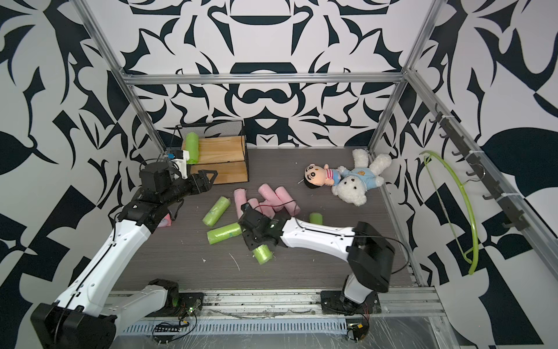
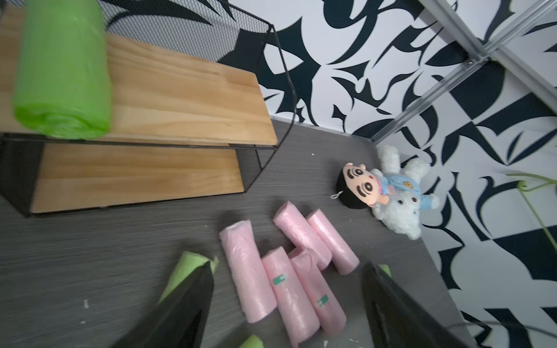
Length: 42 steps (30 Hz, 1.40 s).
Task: Sort the rolls of trash bags by color and place them on the shelf
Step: Pick up the roll of trash bags from the center of the board.
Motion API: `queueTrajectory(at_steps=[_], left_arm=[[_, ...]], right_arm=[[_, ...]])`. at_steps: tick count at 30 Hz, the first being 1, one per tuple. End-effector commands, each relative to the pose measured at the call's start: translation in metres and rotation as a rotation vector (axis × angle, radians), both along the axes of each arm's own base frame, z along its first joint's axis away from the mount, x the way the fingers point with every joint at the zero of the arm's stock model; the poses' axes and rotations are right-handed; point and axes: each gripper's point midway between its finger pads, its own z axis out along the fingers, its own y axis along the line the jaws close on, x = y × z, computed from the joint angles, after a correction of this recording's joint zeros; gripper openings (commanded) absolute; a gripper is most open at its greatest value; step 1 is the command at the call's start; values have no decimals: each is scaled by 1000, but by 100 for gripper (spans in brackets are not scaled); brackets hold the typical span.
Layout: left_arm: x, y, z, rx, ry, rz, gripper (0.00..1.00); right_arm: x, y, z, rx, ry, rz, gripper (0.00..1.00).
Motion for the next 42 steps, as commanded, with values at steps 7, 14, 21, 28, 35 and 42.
queueTrajectory(at_steps=[7, 14, 21, 28, 35, 42], left_arm=[[-40, -37, 25, -333, -45, -219, 84], [-59, -44, 27, -495, -36, -290, 90], [-63, -47, 34, -582, -59, -324, 92], [-52, -61, 31, -663, -9, -400, 93], [-46, -76, 18, -616, 2, -431, 93], [-57, -99, 30, -591, -45, -498, 90]], right_arm=[[70, -22, 161, 622, -230, -204, 39], [97, -12, 213, 882, -273, -277, 38], [119, 3, 233, 1035, -271, -326, 38], [126, 8, 246, 1132, -248, -334, 38], [128, 9, 261, 1242, -171, -304, 37], [126, 13, 275, 1318, -137, -275, 37]])
